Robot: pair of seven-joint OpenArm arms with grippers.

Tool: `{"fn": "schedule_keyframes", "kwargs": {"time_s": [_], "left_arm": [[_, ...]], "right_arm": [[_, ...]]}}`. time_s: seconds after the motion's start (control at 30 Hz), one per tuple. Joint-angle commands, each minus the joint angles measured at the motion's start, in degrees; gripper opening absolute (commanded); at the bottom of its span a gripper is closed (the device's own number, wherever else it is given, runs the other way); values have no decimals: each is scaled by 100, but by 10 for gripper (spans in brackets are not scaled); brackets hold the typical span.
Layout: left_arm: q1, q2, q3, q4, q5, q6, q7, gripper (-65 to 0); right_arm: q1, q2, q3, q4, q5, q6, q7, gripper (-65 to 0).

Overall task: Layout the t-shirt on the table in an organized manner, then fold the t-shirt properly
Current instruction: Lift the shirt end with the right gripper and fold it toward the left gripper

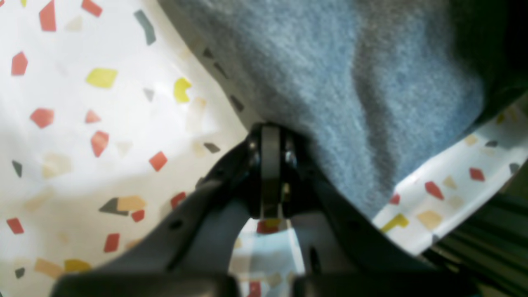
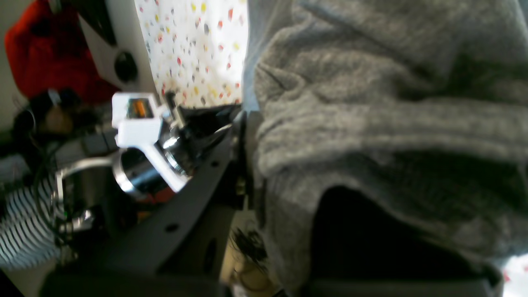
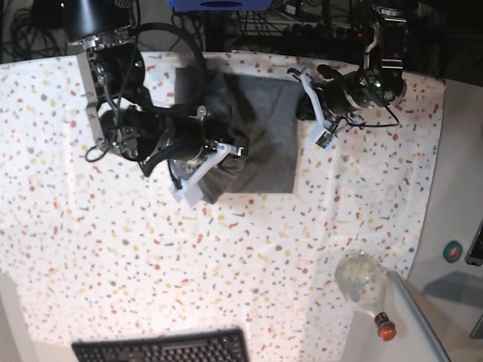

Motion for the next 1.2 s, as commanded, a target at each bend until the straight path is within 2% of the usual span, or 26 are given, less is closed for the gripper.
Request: {"fn": "schedule_keyframes", "kwargs": {"time_s": [0.0, 0.23, 0.47, 0.67, 0.77, 0.8, 0.9, 1.0, 1.1, 1.17], "left_arm": [[-18, -46, -18, 103, -47, -13, -65, -650], [-9, -134, -18, 95, -56, -13, -65, -650], [-9, -134, -18, 95, -56, -13, -65, -650], [-18, -134, -18, 112, -56, -13, -57, -650], [53, -134, -26, 235, -56, 4, -57, -650], [97, -134, -35, 297, -56, 13, -57, -650], [132, -134, -26, 358, -56, 13, -57, -650], [141, -134, -26, 358, -56, 13, -57, -650], [158, -134, -44, 402, -56, 13, -48, -650], [158, -134, -62, 402, -56, 13, -48, -650]], "right_arm": [[151, 22, -80, -21, 29, -31, 169, -650], [239, 40, -239, -645, -358, -75, 688, -650], [239, 40, -274, -672, -367, -75, 714, -650], [239, 40, -274, -672, -367, -75, 723, -285], [239, 49, -397, -645, -367, -75, 732, -165], [248, 49, -458, -645, -367, -75, 732, -155], [371, 102, -705, -645, -376, -75, 740, -173], [529, 119, -995, -672, -376, -181, 811, -252], [608, 190, -1294, -672, -376, -603, 890, -329], [758, 233, -1663, -672, -376, -954, 890, -341]]}}
